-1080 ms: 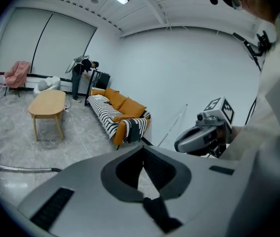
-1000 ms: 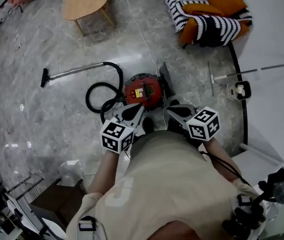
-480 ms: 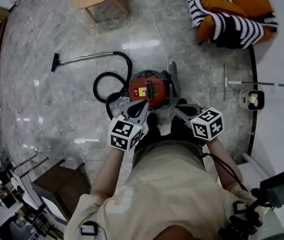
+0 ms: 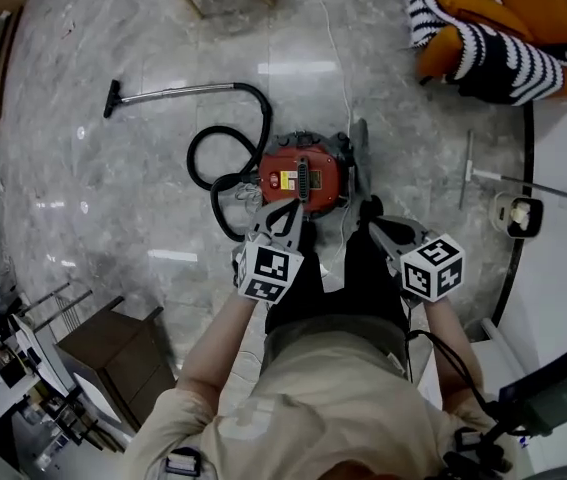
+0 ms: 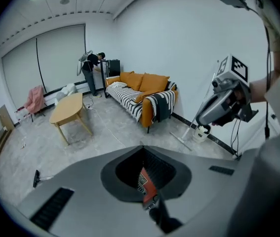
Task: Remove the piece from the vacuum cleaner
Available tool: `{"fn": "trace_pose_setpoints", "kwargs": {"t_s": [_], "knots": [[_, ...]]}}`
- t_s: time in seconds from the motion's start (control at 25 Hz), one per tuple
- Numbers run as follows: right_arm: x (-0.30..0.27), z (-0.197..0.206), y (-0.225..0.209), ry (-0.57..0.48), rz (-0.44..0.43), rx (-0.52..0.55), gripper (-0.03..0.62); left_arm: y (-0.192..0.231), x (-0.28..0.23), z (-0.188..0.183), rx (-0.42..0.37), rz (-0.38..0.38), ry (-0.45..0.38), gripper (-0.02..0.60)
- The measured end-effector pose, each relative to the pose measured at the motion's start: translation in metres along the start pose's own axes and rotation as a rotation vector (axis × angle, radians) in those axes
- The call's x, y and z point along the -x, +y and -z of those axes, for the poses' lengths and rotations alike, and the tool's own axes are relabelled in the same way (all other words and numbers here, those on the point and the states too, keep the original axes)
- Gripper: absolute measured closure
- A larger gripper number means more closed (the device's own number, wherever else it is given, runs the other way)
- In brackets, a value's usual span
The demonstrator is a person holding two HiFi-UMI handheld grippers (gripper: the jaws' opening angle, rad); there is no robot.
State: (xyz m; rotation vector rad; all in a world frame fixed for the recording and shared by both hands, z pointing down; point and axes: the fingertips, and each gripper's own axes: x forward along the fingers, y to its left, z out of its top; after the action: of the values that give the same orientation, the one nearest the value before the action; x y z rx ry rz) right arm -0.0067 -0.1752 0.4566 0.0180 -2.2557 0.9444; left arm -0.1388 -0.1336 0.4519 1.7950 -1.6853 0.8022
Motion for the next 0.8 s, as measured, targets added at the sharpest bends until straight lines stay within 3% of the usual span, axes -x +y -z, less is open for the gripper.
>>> {"fn": "trace_pose_setpoints", "kwargs": {"t_s": [0.2, 0.4, 0.8], "knots": [[-0.033, 0.028, -0.009, 0.042, -0.039, -0.008, 0.591, 0.01, -0.035, 0.036, 0.025, -0.03, 0.019, 0.578], [-0.052, 0.059, 0.012, 0.116, -0.176, 0.092, 0.591, 0.012, -0.075, 0.072, -0.023, -0.039, 0.036, 0.578], [-0.096, 0.118, -0.008, 0.231, -0.174, 0.031, 0.591, 0.03, -0.138, 0.135, -0.009, -0.045, 0.084, 0.578]]}}
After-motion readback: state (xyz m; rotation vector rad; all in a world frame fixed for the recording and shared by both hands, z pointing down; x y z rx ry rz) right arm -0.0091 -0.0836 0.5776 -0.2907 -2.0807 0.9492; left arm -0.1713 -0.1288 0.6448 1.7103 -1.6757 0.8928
